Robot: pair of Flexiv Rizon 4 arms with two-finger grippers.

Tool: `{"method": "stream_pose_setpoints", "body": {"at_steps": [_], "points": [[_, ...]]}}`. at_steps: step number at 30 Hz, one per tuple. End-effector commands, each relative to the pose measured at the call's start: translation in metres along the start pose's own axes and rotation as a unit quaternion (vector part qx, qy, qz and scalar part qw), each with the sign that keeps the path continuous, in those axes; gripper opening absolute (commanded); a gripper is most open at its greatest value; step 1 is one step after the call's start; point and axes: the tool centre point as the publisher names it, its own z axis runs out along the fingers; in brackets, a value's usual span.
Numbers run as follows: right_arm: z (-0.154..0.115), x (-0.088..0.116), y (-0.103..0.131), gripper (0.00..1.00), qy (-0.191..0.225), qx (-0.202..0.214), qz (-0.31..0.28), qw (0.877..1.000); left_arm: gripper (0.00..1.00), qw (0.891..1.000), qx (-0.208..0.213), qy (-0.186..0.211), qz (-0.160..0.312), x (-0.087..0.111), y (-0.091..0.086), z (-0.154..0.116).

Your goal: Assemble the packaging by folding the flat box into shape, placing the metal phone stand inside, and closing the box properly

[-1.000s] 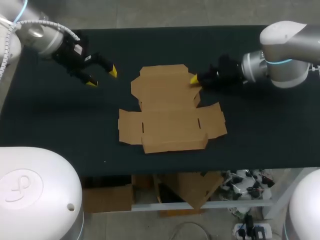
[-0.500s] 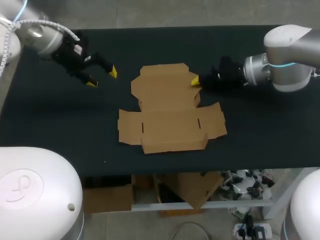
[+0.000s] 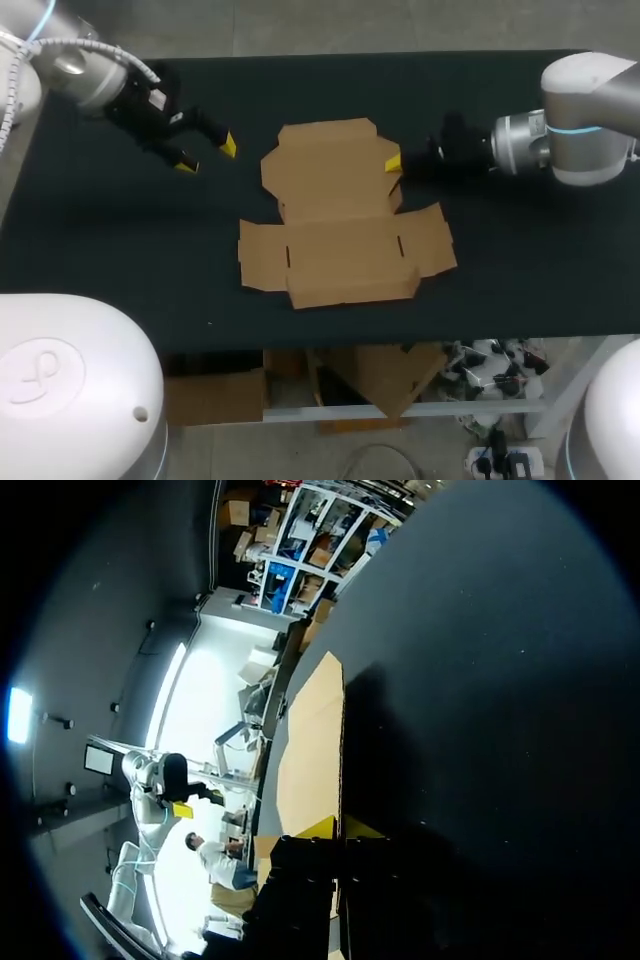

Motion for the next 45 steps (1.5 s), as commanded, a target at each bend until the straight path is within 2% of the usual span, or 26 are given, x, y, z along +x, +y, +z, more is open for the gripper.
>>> {"method": "stream_pose_setpoints", "body": {"at_steps": [1,6,12,16,38,45], "points": [[-0.007,0.002,-0.003,0.0,0.018,-0.011,-0.01,1.0,1.0,1.0,0.003,0.008,0.011,-0.001,0.0,-0.001],[-0.013,0.01,-0.003,0.0,0.029,-0.021,-0.028,0.999,1.0,1.0,0.01,0.014,0.023,0.0,0.0,0.0],[-0.019,0.022,-0.004,0.0,0.046,-0.027,-0.053,0.997,1.0,0.998,0.021,0.04,0.038,0.0,0.0,-0.002],[-0.023,0.032,-0.007,0.0,0.055,-0.024,-0.068,0.996,1.0,0.998,0.021,0.04,0.038,0.0,0.0,-0.002],[-0.023,0.032,-0.006,0.0,0.062,-0.025,-0.071,0.995,1.0,0.998,0.021,0.04,0.038,0.0,0.0,-0.002],[-0.028,0.048,-0.005,0.0,0.081,-0.045,-0.106,0.99,1.0,0.998,0.021,0.04,0.038,0.0,0.0,-0.002]]}}
